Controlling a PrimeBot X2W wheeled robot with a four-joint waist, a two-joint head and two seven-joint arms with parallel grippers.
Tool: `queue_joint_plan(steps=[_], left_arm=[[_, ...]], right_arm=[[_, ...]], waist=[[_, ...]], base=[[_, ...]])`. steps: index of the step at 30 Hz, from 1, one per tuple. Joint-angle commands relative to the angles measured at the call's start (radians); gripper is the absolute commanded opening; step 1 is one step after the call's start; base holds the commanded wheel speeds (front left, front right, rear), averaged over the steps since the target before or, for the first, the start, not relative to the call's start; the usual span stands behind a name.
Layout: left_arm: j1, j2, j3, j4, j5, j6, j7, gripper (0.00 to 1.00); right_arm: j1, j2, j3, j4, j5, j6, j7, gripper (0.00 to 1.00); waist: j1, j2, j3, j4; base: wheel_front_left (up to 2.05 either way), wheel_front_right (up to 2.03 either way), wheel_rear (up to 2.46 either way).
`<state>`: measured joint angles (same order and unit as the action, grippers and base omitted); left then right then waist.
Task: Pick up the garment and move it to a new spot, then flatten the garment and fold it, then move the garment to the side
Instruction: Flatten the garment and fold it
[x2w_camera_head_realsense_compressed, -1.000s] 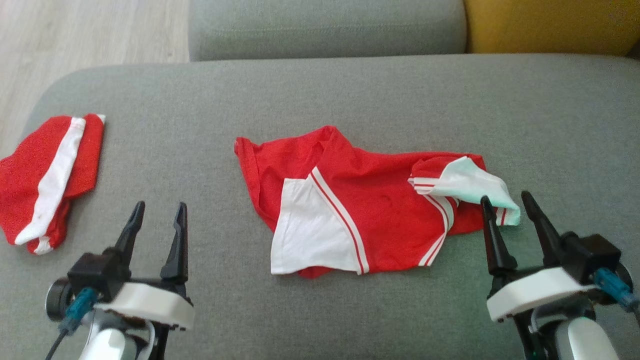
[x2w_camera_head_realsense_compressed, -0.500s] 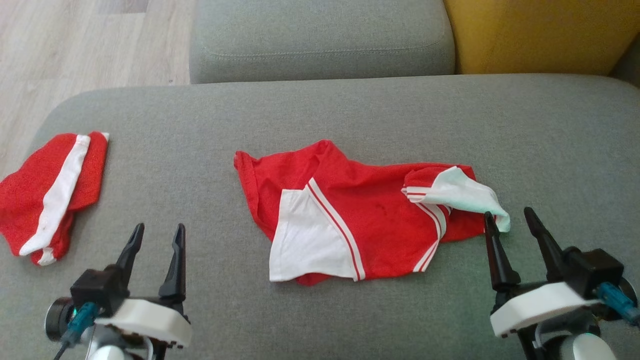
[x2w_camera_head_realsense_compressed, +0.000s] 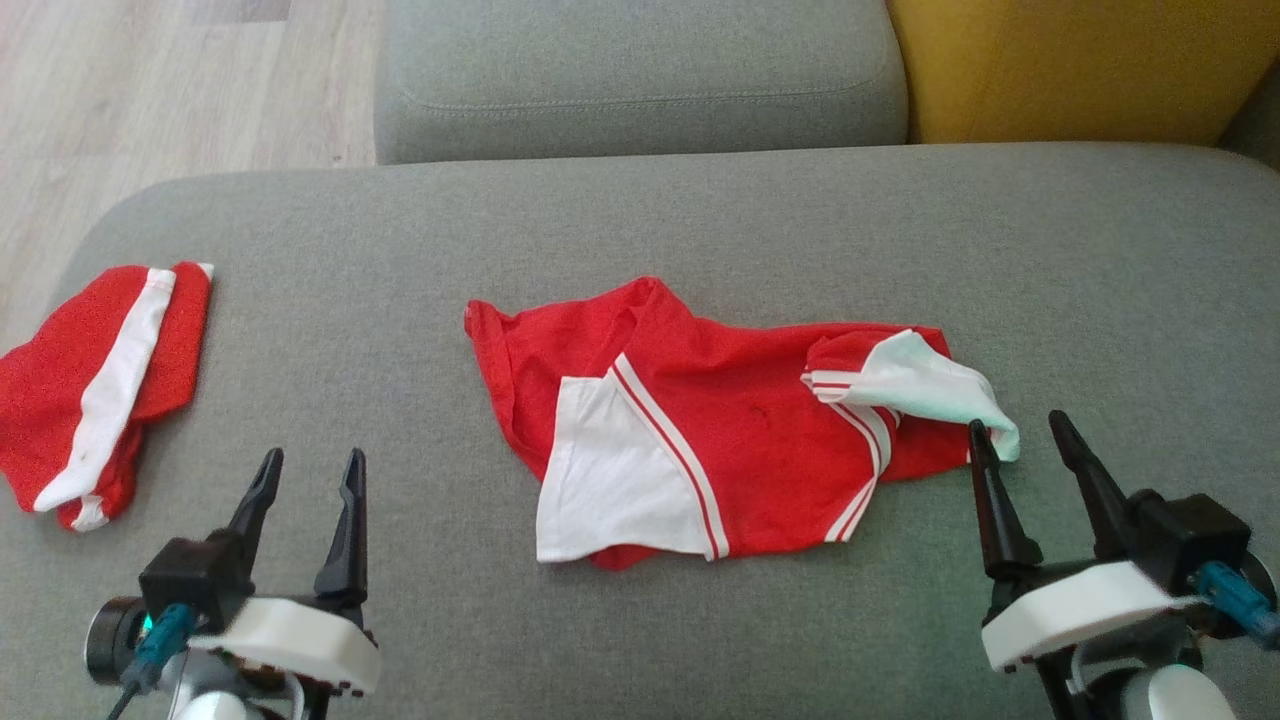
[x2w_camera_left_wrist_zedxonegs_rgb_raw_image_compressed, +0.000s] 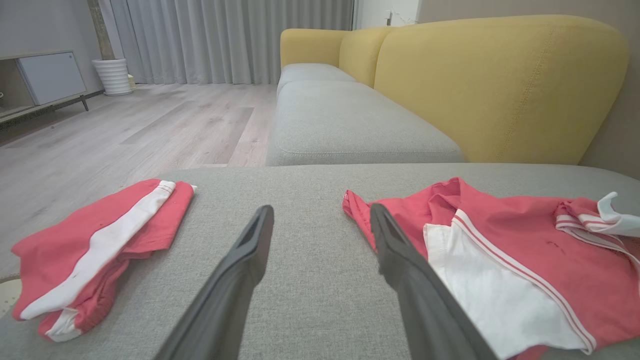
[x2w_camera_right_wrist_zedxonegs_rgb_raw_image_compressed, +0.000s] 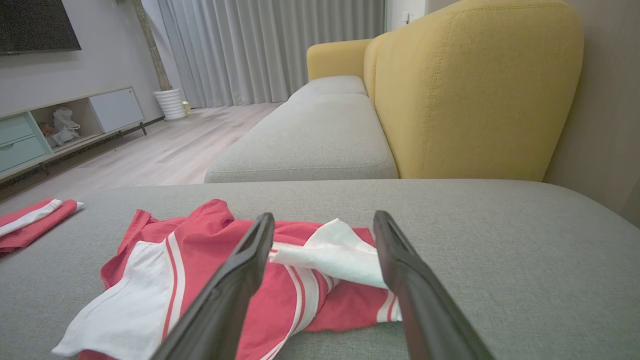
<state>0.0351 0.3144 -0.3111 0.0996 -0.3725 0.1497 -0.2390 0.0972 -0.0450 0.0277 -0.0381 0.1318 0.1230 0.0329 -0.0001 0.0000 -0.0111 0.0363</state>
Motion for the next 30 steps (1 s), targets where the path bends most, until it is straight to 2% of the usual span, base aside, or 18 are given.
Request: queue_joint_plan(steps=[1, 17, 23, 30], left_arm=[[-0.046, 0.028, 0.039, -0.032, 0.003, 0.004, -0.008, 1.00], [-0.069, 0.027, 0.033, -0.034, 0.006, 0.008, -0.013, 1.00], [-0.112, 0.019, 0.028, -0.045, 0.009, 0.003, -0.015, 1.00], [-0.176, -0.013, 0.025, -0.041, 0.012, -0.014, -0.020, 1.00]], right_arm=[[-0.019, -0.005, 0.022, -0.044, 0.001, 0.008, 0.002, 1.00], [-0.031, -0.005, 0.046, -0.041, -0.010, 0.008, 0.015, 1.00], [-0.067, -0.005, 0.212, 0.021, -0.050, 0.008, 0.067, 1.00], [-0.153, -0.008, 0.415, 0.185, -0.091, 0.008, 0.097, 1.00]], waist=[[0.0001, 0.0000, 0.002, 0.000], [0.0001, 0.0000, 0.024, 0.014], [0.0001, 0.0000, 0.071, 0.048], [0.0001, 0.0000, 0.125, 0.114]], base=[[0.00, 0.00, 0.00], [0.00, 0.00, 0.00], [0.00, 0.00, 0.00], [0.00, 0.00, 0.00]])
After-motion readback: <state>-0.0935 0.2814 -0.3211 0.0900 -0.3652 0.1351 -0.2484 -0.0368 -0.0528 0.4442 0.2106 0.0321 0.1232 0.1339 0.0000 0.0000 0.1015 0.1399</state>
